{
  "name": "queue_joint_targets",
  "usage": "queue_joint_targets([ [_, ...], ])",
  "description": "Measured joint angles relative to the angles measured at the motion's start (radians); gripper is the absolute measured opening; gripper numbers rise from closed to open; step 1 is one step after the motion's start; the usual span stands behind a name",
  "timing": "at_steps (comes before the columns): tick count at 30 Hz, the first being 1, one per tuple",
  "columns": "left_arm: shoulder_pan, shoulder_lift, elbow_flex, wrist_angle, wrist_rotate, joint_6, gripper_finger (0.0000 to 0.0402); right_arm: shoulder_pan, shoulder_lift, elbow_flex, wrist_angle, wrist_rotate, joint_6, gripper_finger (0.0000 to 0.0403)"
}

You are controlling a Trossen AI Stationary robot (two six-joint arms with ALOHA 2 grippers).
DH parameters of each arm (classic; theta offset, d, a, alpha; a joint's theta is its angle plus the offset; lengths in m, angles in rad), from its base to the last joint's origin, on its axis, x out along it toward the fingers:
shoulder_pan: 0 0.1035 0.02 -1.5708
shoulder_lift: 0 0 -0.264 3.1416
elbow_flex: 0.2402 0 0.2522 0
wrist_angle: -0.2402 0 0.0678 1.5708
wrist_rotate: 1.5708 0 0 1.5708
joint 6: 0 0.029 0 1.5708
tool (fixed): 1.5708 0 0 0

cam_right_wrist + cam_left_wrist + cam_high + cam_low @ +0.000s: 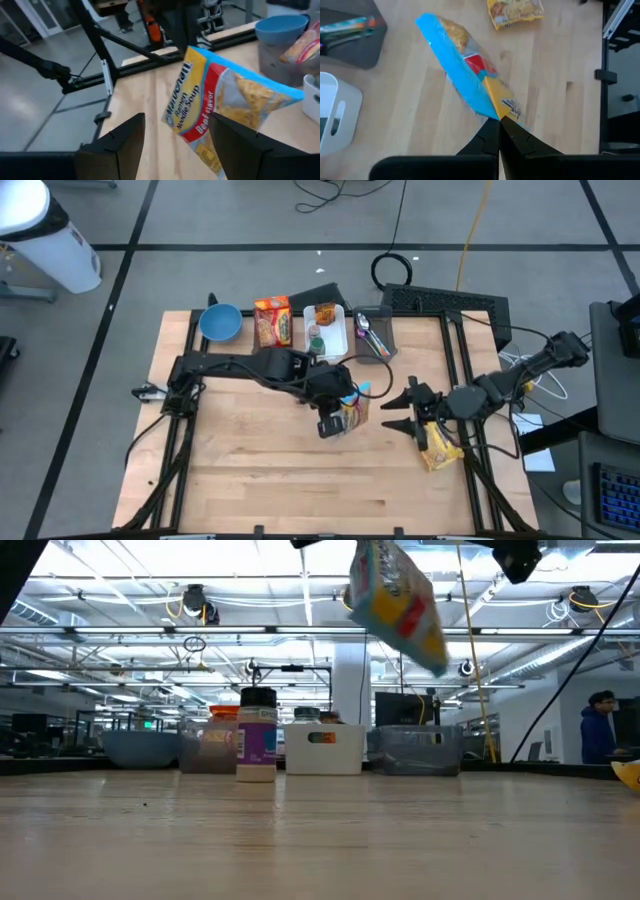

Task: Pick & Place Food Item
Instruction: Put the blue noodle pack into the left black bin

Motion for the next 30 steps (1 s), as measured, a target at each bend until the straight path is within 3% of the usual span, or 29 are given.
queue_joint_targets([
  [9,-0.022,0.0,0.057,-0.053,-0.001,0.028,0.0001,-0.14,0.001,0.0,0.013,-0.158,-0.032,0.0212],
  [16,-0.059,0.0,0.067,-0.046,0.001,0.083,0.0001,-0.266,0.017,0.0,0.13,-0.398,-0.043,0.0212],
  [30,-0.097,-0.039,0.066,-0.026,0.001,0.105,0.0001,-0.357,0.125,0.0,0.259,-0.545,-0.024,0.0212],
])
